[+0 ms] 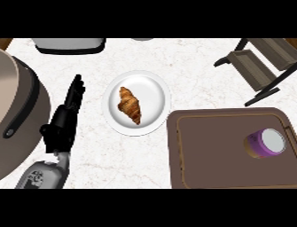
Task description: Pick the can from the tray and place it in the tiered basket
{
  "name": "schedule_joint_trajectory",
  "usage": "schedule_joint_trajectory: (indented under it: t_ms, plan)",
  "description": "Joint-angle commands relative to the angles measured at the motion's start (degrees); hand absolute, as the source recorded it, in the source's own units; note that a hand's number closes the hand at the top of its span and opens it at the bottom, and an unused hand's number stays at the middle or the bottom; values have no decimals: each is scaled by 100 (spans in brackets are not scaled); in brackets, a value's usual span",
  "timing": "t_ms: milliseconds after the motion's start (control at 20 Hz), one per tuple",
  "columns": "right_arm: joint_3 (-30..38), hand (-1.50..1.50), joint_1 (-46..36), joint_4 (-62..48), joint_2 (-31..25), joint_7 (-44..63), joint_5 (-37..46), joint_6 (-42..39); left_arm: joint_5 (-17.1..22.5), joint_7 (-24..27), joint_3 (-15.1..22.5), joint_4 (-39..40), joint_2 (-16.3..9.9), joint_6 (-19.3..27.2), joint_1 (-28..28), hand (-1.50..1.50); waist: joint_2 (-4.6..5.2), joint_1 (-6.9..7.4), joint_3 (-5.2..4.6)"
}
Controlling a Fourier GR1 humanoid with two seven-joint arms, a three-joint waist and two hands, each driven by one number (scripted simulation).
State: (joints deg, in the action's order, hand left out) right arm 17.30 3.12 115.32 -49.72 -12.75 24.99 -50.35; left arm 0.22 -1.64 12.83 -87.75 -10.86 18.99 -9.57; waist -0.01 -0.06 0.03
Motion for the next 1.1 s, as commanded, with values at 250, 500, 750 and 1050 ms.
schedule_joint_trajectory:
  t_ms: [250,500,750,1050]
  plan:
    - [-181,-150,13,-52,123,-855,890,384,-24,-49,-284,-136,50,-288,143,0,-4,0,-3]
    - [-746,-150,160,-914,566,-969,1760,1452,-158,197,-119,-67,242,-284,357,0,2,24,-2]
    - [-612,-150,-322,-1382,517,-1109,1735,993,-375,-512,-287,-297,322,-232,-85,0,0,18,-3]
    - [-585,-150,-134,-1784,544,-1685,1906,1262,-422,-110,-303,-279,403,-403,249,0,0,7,-2]
